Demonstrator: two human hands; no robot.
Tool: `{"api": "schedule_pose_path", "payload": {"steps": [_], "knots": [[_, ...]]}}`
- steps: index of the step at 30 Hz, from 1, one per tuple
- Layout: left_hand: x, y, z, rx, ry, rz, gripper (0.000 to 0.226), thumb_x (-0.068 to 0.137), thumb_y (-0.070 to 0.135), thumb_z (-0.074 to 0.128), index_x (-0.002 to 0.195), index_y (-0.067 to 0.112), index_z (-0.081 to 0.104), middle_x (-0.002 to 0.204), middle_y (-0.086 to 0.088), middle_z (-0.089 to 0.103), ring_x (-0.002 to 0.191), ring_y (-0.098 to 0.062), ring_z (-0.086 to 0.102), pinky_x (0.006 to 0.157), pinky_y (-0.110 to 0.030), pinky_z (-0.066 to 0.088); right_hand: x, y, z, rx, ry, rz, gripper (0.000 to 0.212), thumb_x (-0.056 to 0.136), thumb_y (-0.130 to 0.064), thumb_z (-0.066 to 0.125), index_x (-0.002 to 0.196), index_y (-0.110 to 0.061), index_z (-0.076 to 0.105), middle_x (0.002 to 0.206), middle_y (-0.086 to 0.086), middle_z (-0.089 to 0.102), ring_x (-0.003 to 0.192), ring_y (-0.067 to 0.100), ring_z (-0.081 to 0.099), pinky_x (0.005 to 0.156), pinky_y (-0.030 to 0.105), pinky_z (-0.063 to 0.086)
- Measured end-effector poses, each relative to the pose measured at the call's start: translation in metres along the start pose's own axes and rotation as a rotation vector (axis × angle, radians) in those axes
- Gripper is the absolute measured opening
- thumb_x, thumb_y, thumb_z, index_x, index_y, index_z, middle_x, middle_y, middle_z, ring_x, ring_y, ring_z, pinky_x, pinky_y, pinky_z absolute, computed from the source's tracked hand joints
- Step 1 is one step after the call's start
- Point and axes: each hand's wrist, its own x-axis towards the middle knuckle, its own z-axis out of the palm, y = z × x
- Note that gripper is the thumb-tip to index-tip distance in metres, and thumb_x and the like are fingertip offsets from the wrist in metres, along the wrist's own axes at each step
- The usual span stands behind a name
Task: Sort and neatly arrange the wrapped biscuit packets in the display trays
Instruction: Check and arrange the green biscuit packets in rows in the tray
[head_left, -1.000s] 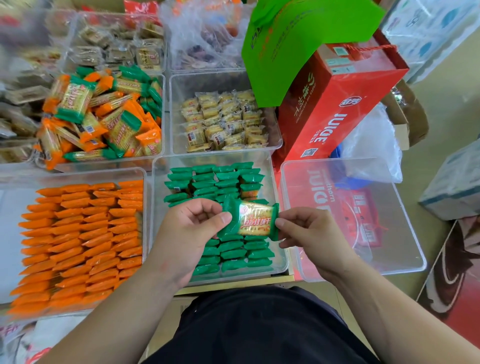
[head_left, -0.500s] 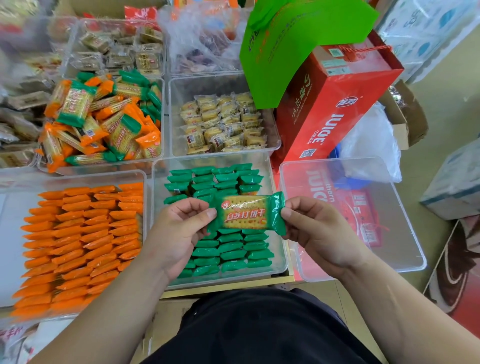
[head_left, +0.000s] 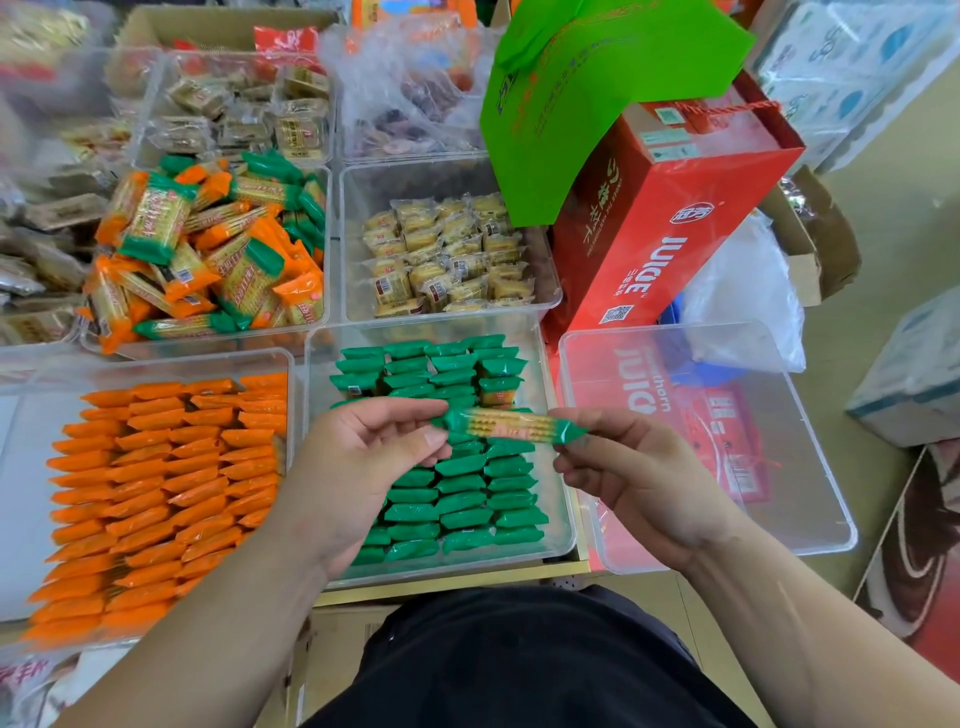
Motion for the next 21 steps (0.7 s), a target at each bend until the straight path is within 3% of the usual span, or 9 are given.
{"api": "schedule_pose_path", "payload": {"steps": [2,5,9,12,16,19,21], "knots": [[0.0000,0.0001,0.0013,0.086,0.040,0.016,0.016,0.089,0.002,0.067,0.086,0.014,0.077,0.073,-0.008,0.071,0.068,-0.019,0.066,0.068,-0.031,0.055,0.0003,-0.0022,0.0005,-0.092,0.035,0.009,0.011,0.084,-0.011,0.068,0.077,-0.010,0.076,0.074,0.012,0.066,0.061,0.018,0.060,0.057,0.024,0.051],[0.0021,0.0012,0.0023,0.038,0.022,-0.074,0.020,0.088,0.008,0.068,0.072,0.015,0.077,0.064,-0.004,0.064,0.060,-0.015,0.060,0.063,-0.032,0.050,0.0041,-0.0005,-0.0005,-0.118,0.080,0.074,0.036,0.094,-0.014,0.063,0.059,-0.019,0.069,0.059,0.005,0.050,0.051,0.015,0.042,0.050,0.023,0.038],[0.0032,0.0031,0.0042,-0.238,-0.013,-0.255,0.008,0.071,0.015,0.070,0.067,0.016,0.078,0.065,-0.005,0.059,0.058,-0.013,0.056,0.057,-0.028,0.048,0.0059,0.0012,0.0030,0.124,0.041,0.235,0.023,0.083,-0.016,0.065,0.062,-0.015,0.058,0.049,-0.001,0.033,0.039,0.008,0.026,0.041,0.018,0.020],[0.0039,0.0013,0.0039,-0.275,-0.008,-0.297,0.006,0.069,0.014,0.071,0.070,0.014,0.077,0.067,-0.006,0.059,0.058,-0.013,0.056,0.053,-0.026,0.048,0.0059,0.0050,0.0031,0.165,0.058,0.277,0.020,0.080,-0.017,0.067,0.063,-0.015,0.056,0.045,-0.003,0.029,0.035,0.006,0.022,0.040,0.018,0.013],[0.0042,-0.0031,0.0021,-0.088,0.022,-0.247,0.011,0.086,0.010,0.069,0.078,0.013,0.076,0.063,-0.006,0.061,0.057,-0.016,0.056,0.057,-0.030,0.045,0.0052,0.0032,0.0016,0.007,0.105,0.217,0.012,0.082,-0.018,0.069,0.074,-0.011,0.063,0.051,0.003,0.047,0.038,0.009,0.036,0.037,0.018,0.025],[0.0043,-0.0050,0.0040,0.071,0.054,-0.184,0.009,0.095,0.012,0.064,0.098,0.013,0.072,0.070,-0.009,0.071,0.056,-0.022,0.065,0.053,-0.030,0.047,0.0057,-0.0006,0.0024,-0.133,0.144,0.125,0.015,0.096,-0.017,0.062,0.097,-0.004,0.070,0.077,0.016,0.072,0.051,0.017,0.058,0.044,0.022,0.042],[0.0044,-0.0049,0.0056,0.093,0.057,-0.176,0.012,0.099,0.016,0.059,0.107,0.013,0.068,0.082,-0.010,0.077,0.066,-0.025,0.072,0.058,-0.031,0.052,0.0069,-0.0023,0.0037,-0.128,0.167,0.091,0.025,0.101,-0.020,0.054,0.108,-0.001,0.068,0.090,0.022,0.074,0.066,0.025,0.067,0.051,0.026,0.050]]}}
